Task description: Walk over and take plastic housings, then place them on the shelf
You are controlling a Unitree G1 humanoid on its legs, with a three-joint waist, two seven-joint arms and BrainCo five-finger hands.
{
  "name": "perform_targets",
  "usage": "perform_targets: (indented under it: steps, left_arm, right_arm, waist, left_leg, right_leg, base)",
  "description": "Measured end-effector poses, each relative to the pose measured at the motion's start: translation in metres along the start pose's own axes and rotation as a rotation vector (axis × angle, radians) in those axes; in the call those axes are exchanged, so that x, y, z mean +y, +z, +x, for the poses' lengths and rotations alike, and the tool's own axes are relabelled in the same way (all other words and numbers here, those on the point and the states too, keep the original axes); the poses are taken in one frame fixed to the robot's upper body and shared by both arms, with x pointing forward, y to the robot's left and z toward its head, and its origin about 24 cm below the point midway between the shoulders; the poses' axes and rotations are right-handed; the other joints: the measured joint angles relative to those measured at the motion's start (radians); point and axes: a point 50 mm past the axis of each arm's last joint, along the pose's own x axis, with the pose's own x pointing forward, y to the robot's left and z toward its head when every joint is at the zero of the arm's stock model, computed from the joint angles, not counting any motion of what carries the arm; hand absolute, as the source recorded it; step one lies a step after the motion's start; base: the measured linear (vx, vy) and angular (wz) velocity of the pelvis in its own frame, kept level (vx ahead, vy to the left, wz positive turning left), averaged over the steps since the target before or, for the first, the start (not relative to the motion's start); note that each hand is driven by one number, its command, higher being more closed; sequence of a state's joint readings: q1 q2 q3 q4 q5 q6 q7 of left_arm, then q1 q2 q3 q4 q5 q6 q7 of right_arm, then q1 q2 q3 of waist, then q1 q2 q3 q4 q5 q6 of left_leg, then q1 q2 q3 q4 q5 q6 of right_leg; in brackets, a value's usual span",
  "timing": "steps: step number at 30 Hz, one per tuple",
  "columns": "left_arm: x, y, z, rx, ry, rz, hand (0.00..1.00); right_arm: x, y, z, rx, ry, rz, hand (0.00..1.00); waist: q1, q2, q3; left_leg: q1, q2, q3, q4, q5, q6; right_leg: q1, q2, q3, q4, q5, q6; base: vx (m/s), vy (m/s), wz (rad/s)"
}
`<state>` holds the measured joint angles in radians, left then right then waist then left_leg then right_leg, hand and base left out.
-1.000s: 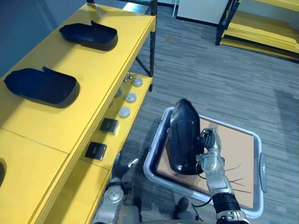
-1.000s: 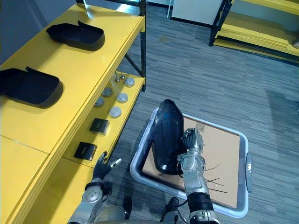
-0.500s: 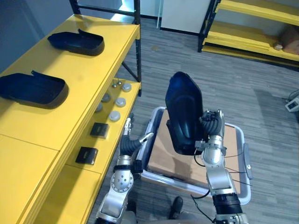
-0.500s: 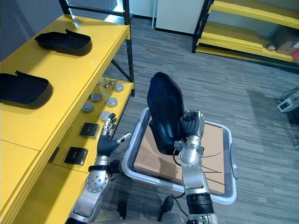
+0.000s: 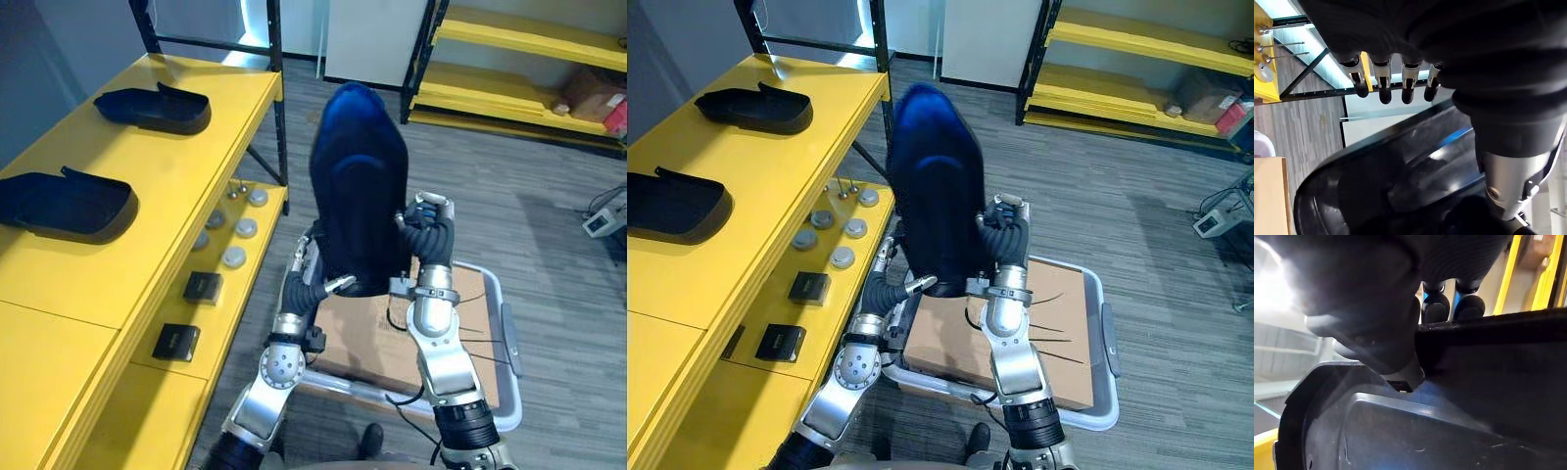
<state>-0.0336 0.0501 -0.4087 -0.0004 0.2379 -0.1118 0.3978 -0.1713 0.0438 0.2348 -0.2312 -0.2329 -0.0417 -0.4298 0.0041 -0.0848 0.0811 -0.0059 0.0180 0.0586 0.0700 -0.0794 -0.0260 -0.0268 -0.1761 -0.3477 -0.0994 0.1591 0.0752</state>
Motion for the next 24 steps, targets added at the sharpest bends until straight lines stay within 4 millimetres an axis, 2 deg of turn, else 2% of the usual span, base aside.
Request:
perform_targets:
  steps: [1, 7, 8, 11, 17, 21, 24]
  left_arm:
    - [0.000, 0.000, 0.001, 0.003, 0.002, 0.004, 1.00]
    - [0.001, 0.003, 0.008, -0.003, 0.039, 0.015, 1.00]
    - [0.002, 0.004, 0.010, -0.010, 0.040, 0.014, 1.00]
    - [0.002, 0.006, 0.012, -0.015, 0.043, 0.007, 1.00]
    - [0.009, 0.004, 0.014, -0.004, 0.067, -0.006, 1.00]
    - [0.014, 0.012, 0.015, -0.036, 0.083, -0.019, 1.00]
    - [0.021, 0.018, 0.017, -0.063, 0.104, -0.028, 1.00]
  right_arm:
    - [0.000, 0.001, 0.000, -0.002, 0.002, 0.015, 1.00]
    - [0.003, 0.006, -0.001, -0.010, 0.031, 0.091, 1.00]
    - [0.003, 0.006, -0.001, -0.010, 0.031, 0.096, 0.00]
    - [0.003, 0.006, -0.002, -0.009, 0.036, 0.122, 0.00]
    - [0.001, 0.002, -0.008, -0.016, 0.109, 0.103, 0.00]
    - [-0.004, -0.002, -0.010, -0.006, 0.152, 0.083, 0.00]
    - [-0.009, 0.003, -0.009, -0.050, 0.173, 0.071, 0.00]
  waist:
    - [-0.003, 0.000, -0.001]
    - [-0.024, 0.001, -0.014]
    - [-0.029, 0.002, -0.014]
    - [-0.042, 0.002, -0.015]
    - [-0.043, 0.005, -0.017]
    - [-0.044, 0.014, -0.023]
    - [-0.043, 0.026, -0.030]
  left_leg:
    - [0.000, 0.000, 0.001, 0.000, 0.000, 0.000]
    - [-0.006, 0.000, 0.014, 0.000, 0.000, 0.000]
    - [-0.006, 0.000, 0.015, 0.000, 0.000, 0.000]
    - [-0.006, 0.000, 0.016, 0.000, 0.000, 0.000]
    - [-0.006, 0.001, 0.017, 0.000, 0.000, 0.000]
    - [-0.005, 0.001, 0.020, 0.000, 0.000, 0.000]
    - [0.002, 0.002, 0.024, 0.000, -0.003, 0.000]
  right_leg:
    - [-0.001, 0.000, 0.001, 0.000, 0.000, 0.000]
    - [-0.015, 0.001, 0.019, 0.000, 0.007, 0.000]
    - [-0.015, 0.001, 0.019, 0.000, 0.008, 0.000]
    - [-0.015, 0.001, 0.020, 0.000, 0.008, 0.000]
    - [-0.015, 0.001, 0.021, 0.000, 0.008, -0.001]
    - [-0.015, 0.001, 0.022, 0.000, 0.009, -0.002]
    - [-0.011, 0.003, 0.026, 0.000, 0.009, -0.002]
  base:
    - [-0.04, -0.002, -0.07]
    - [-0.01, 0.002, -0.06]
    - [0.00, 0.000, 0.00]
    - [0.00, 0.000, 0.00]
    - [0.00, 0.000, 0.00]
    - [0.00, -0.001, -0.01]
    - [-0.01, -0.006, -0.06]
